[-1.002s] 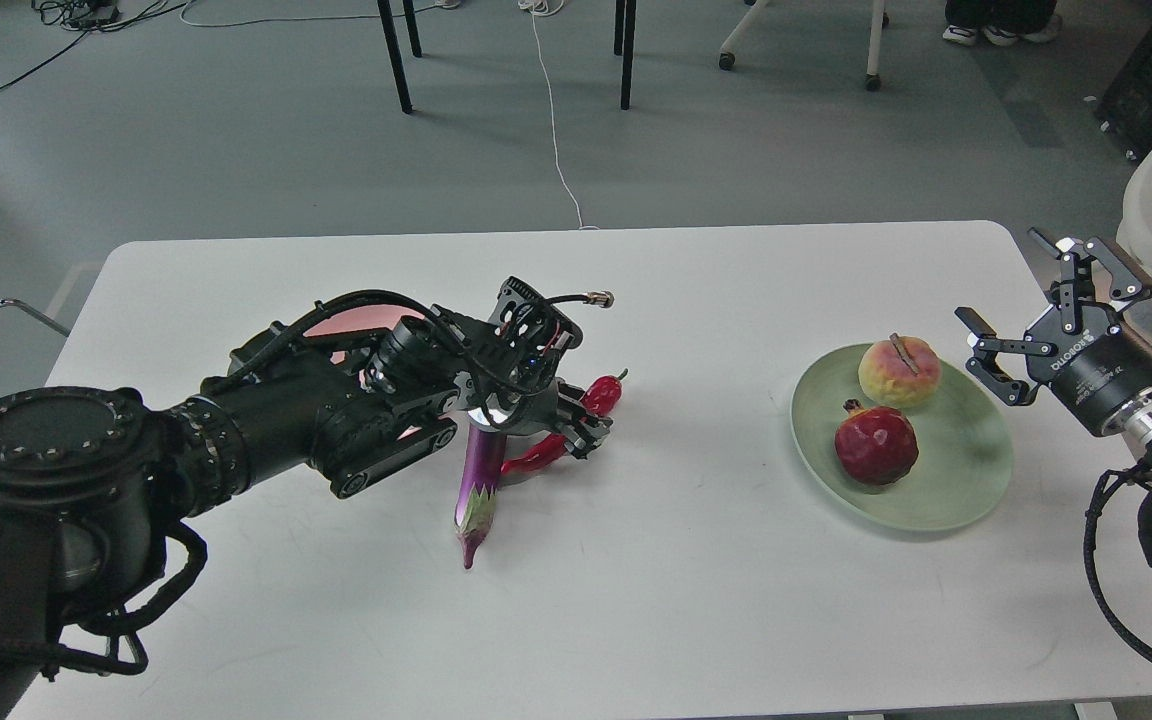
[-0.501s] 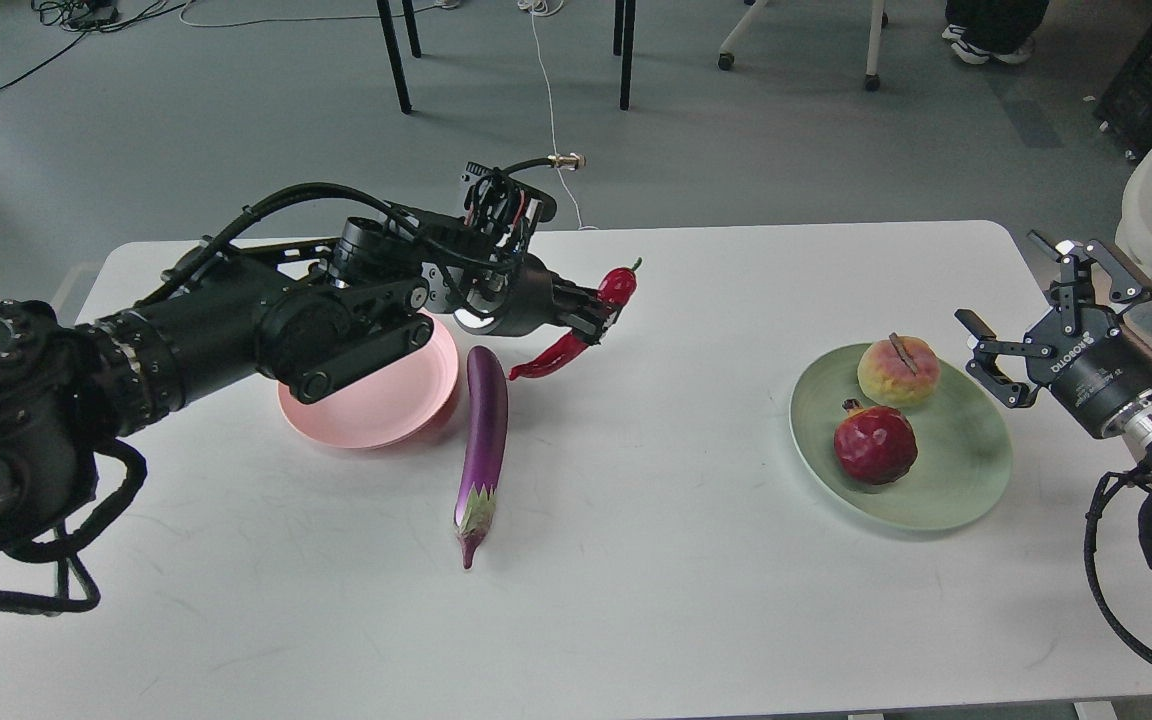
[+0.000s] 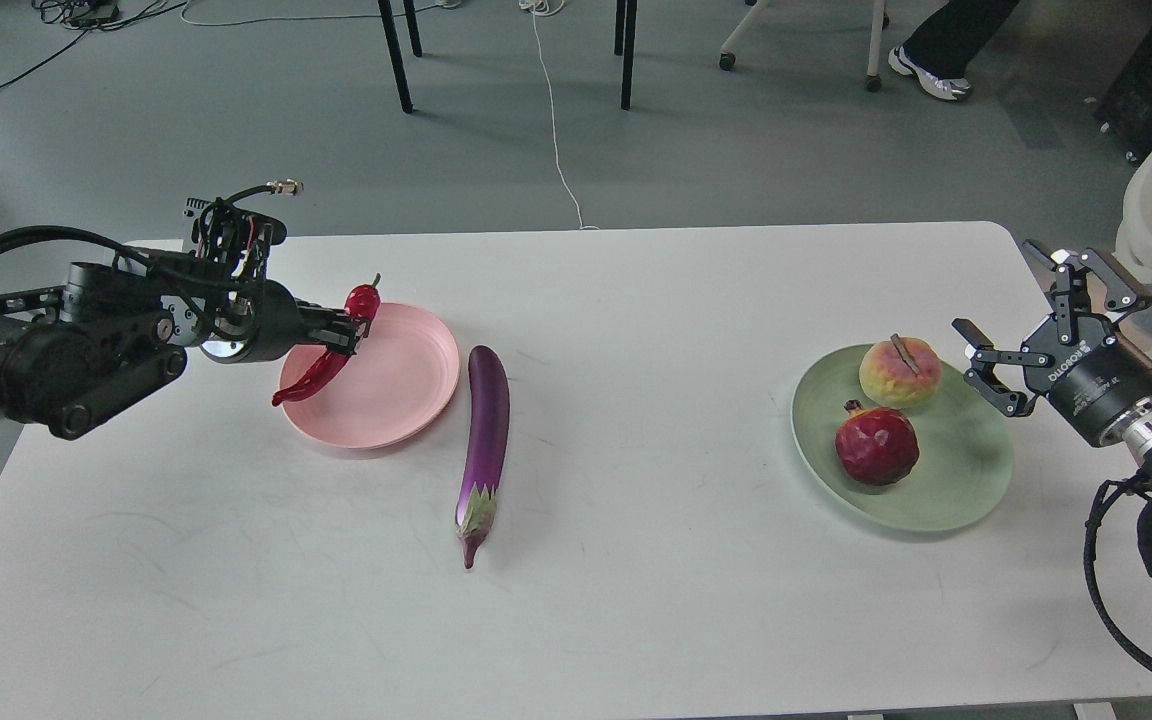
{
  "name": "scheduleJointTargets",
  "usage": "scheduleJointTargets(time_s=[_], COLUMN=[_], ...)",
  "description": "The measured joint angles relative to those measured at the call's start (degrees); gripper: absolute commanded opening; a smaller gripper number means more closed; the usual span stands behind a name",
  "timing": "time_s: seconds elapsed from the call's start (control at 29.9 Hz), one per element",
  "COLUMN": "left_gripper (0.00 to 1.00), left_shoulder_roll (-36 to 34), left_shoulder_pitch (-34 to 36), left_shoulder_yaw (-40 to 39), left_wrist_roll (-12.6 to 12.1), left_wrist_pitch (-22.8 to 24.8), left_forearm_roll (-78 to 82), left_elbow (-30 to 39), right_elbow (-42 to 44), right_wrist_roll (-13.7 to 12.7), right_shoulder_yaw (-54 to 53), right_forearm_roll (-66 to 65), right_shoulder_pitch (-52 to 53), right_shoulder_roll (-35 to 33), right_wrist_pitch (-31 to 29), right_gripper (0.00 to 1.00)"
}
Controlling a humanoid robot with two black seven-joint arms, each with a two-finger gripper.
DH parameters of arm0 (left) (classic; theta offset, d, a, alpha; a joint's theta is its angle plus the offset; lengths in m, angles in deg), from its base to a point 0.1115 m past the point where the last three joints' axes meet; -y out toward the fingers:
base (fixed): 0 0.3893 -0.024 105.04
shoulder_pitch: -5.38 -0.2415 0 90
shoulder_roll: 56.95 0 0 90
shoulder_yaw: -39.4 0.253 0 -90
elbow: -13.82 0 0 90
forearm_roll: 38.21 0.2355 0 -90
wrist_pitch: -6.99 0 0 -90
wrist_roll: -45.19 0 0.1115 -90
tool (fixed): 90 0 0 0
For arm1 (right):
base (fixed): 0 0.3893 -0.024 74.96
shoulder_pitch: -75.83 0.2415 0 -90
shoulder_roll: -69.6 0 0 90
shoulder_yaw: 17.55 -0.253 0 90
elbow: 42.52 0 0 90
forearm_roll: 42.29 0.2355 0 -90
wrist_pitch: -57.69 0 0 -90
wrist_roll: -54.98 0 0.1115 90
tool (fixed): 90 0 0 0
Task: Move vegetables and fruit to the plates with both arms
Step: 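Lift the chili pepper onto the pink plate and release it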
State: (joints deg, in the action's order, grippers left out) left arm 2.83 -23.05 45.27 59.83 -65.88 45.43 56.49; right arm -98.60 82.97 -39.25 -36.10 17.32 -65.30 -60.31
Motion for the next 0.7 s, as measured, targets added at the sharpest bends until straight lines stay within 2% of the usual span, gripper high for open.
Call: scheduleJointTargets(time_s=[0.03,0.07,0.23,0.37,0.53,0.63,0.7], left_gripper=[0.62,0.73,0.88,0.92,0.92,0.93,0.93], left_shoulder_roll=[-0.01,-0.01,0.55,0.69,0.22,-1.09,-3.03], left_shoulder_pitch=[-0.34,-0.55,-0.78,-0.51,-0.10,0.60,1.05], left_shoulder_yaw=[-0.02,-0.12,-0.48,-0.59,-0.70,-2.09,-4.57], left_wrist_roll=[0.01,0.02,0.24,0.28,0.30,0.03,-1.14], left_wrist_pitch=[-0.48,-0.82,-1.20,-1.23,-1.20,-1.14,-1.13], left_forearm_roll=[-0.05,-0.13,-0.21,-0.06,0.02,0.03,0.02], left_elbow=[-0.08,-0.10,-0.14,0.14,1.49,6.53,13.55], right_elbow=[0.02,0.02,0.04,0.01,-0.01,-0.03,-0.03], right_wrist_roll=[0.00,0.00,0.00,0.01,0.02,0.03,0.03], right_shoulder_yaw=[0.00,0.00,0.01,0.01,-0.01,0.00,0.10], right_forearm_roll=[-0.02,-0.03,-0.12,-0.13,-0.13,-0.13,-0.13], right_shoulder_pitch=[0.00,0.00,-0.02,-0.02,-0.02,-0.03,-0.03], right_shoulder_roll=[0.05,0.11,0.31,0.33,0.43,0.51,0.56], right_wrist_pitch=[0.00,0.00,0.00,0.00,0.00,0.00,0.00], right_gripper=[0.99,0.99,0.99,0.99,0.99,0.99,0.99])
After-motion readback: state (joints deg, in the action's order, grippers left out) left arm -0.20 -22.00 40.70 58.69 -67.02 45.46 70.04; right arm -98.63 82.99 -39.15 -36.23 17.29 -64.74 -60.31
